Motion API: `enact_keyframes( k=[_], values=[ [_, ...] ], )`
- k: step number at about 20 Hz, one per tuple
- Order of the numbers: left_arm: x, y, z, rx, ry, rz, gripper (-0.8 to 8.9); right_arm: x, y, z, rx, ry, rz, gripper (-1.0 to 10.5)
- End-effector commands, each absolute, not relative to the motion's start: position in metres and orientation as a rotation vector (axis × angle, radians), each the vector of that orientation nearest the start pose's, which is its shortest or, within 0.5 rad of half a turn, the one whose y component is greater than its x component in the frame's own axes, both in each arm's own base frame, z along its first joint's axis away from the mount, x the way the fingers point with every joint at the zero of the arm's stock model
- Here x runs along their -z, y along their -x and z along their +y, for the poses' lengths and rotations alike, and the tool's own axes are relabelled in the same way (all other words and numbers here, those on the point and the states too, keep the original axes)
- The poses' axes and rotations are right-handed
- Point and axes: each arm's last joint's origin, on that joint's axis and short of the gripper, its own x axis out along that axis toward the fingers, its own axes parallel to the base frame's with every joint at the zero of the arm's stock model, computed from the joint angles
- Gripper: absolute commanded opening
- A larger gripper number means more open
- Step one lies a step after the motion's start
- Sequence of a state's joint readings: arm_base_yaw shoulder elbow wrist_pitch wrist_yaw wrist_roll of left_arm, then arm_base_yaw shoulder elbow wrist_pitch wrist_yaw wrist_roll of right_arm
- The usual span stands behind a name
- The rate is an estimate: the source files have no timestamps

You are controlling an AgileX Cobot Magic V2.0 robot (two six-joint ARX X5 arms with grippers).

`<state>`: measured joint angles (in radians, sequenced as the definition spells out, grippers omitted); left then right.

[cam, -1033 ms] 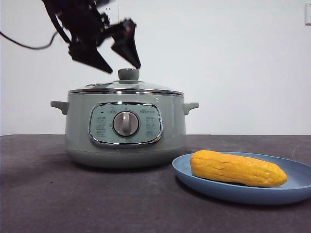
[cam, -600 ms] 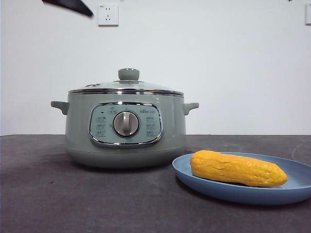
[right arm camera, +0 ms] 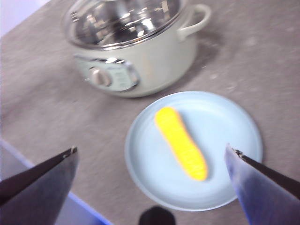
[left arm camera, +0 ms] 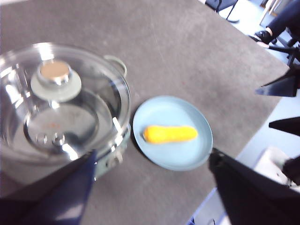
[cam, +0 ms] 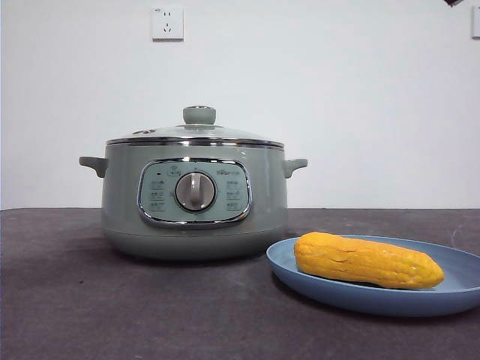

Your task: Take the corn out from the steamer,put the corn on the plate,close the lid

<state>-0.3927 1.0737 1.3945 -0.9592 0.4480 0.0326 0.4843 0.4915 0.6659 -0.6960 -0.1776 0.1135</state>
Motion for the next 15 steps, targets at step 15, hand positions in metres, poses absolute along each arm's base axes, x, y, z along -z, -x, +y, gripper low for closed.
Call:
enact_keyframes(
  k=[15],
  values=[
    [-0.4083,-0.1612,-0.0802,0.815,-0.007,0.696,-0.04,-0.2826,-0.0868,0.0514,-0.611,-0.031,0.565,0.0]
  ],
)
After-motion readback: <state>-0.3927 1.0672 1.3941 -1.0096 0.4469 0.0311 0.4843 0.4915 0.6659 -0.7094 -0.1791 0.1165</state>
